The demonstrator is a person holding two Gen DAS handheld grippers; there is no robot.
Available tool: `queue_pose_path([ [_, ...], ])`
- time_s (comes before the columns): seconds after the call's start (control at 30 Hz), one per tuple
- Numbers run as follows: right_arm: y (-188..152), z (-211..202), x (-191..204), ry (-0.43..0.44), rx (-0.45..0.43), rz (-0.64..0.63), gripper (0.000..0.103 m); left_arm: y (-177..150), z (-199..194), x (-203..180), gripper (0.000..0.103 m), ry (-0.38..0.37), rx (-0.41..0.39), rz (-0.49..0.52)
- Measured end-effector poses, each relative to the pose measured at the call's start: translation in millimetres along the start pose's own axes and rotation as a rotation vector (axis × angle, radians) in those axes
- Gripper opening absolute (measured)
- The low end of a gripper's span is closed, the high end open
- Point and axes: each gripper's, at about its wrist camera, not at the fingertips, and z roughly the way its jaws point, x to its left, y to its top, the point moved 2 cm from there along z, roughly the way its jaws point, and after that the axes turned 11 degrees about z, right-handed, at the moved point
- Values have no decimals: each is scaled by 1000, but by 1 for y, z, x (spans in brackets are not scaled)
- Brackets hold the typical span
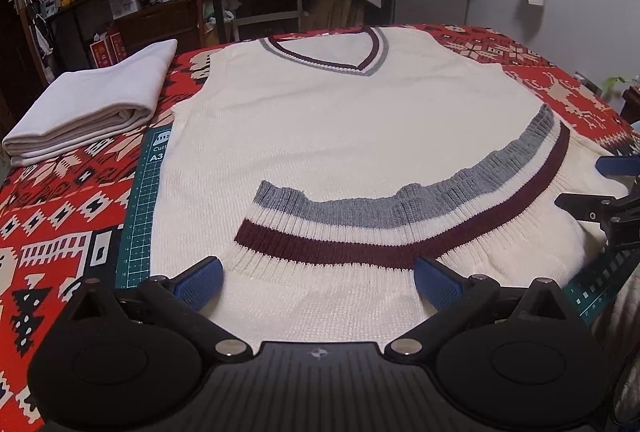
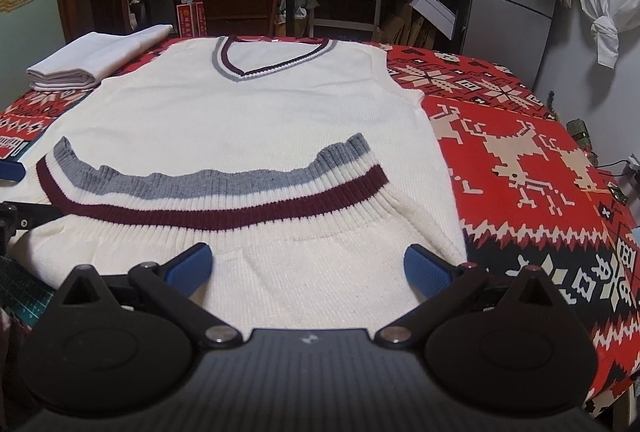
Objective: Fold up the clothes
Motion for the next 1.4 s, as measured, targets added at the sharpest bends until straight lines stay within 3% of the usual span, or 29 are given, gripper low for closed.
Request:
queue_pose_path([
  [0.1, 4, -7, -3, 42, -6, 13, 102, 3, -7, 5, 91, -15, -15, -9],
  [0.23, 18, -30, -13, 102, -108, 47, 102, 11, -24, 22, 90, -12, -81, -53],
  [0.33, 30, -36, -25, 84, -140, 44, 100, 15, -29, 39, 86, -24, -118, -85],
  [0.4, 37, -32, -36, 64, -131, 67, 90, 15, -24, 49, 66, -38, -102, -95],
  [0.47, 41, -26, -46, 59, -122, 93, 81, 12, -15, 57, 53, -52, -78, -95],
  [0.67, 48, -4, -53, 64, -83, 60, 46, 5, -6, 67, 35, -110, -65, -84],
  [0.87, 50, 22, -47, 85, -41, 45, 46, -2, 2, 74, 35, -168, -55, -68],
  [0.93, 50, 26, -48, 92, -30, 66, 38, -2, 2, 73, 33, -185, -52, -51],
  [1.0, 49, 27, -47, 93, -26, 68, 24, -1, 2, 71, 21, -202, -50, -34],
  [1.1, 47, 26, -45, 92, -25, 59, 17, -1, 3, 71, 19, -208, -44, -33],
  [1.17, 46, 23, -44, 89, -27, 55, 9, 0, 2, 75, 12, -206, -40, -62],
  [1.4, 59, 3, -48, 119, -87, 126, 7, 16, -14, 83, 7, -156, -100, -115],
])
